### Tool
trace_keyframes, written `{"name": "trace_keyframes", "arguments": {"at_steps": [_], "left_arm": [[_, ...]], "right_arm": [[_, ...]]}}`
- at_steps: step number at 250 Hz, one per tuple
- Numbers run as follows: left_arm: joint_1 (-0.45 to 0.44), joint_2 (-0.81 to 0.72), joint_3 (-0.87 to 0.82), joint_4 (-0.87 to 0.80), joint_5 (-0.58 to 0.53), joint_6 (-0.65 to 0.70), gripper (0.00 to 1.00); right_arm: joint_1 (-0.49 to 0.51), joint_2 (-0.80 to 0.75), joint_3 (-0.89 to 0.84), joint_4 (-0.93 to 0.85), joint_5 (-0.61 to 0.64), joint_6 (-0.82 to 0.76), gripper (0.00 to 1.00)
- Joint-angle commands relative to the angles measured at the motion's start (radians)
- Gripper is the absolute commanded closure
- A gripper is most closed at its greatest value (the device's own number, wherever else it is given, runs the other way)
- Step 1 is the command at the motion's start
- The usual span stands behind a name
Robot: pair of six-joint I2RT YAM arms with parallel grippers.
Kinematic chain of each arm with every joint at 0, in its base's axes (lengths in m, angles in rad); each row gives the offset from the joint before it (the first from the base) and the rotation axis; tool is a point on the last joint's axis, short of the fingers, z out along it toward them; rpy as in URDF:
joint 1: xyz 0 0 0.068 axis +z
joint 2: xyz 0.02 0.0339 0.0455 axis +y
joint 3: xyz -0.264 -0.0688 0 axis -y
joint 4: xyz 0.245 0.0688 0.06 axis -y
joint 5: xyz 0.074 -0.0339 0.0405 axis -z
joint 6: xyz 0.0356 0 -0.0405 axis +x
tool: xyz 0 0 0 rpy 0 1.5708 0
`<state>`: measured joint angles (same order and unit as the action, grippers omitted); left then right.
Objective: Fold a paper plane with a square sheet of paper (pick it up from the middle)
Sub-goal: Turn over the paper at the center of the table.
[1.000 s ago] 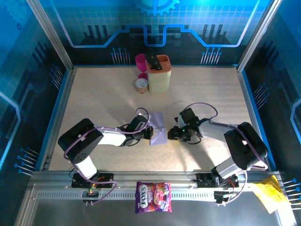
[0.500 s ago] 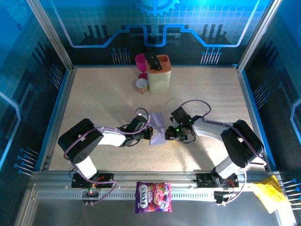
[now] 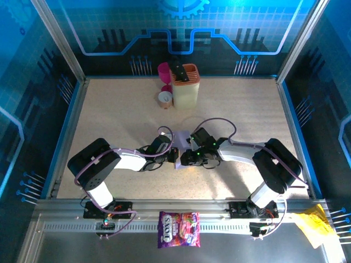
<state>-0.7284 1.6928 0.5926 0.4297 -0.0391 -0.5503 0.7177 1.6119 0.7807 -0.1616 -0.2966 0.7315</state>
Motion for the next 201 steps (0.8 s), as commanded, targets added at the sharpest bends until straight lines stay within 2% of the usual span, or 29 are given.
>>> {"name": "trace_keyframes", "arguments": {"at_steps": [1,71,112,201], "left_arm": [[0.009,0.031,-0.032,-0.068,0.007,-0.009,1.00],[0.009,0.036,-0.033,-0.065,0.017,-0.011,1.00],[0.010,0.039,-0.033,-0.060,0.016,-0.012,1.00],[0.009,0.046,-0.045,-0.049,0.015,-0.013,1.00]], "right_arm": [[-0.015,0.005,-0.012,0.046,-0.027,0.027,0.63],[-0.089,-0.048,-0.031,-0.087,0.123,-0.020,0.61],[-0.093,-0.011,-0.027,-0.085,0.121,-0.040,0.60],[0.016,0.055,0.052,-0.057,0.075,-0.021,0.63]]}}
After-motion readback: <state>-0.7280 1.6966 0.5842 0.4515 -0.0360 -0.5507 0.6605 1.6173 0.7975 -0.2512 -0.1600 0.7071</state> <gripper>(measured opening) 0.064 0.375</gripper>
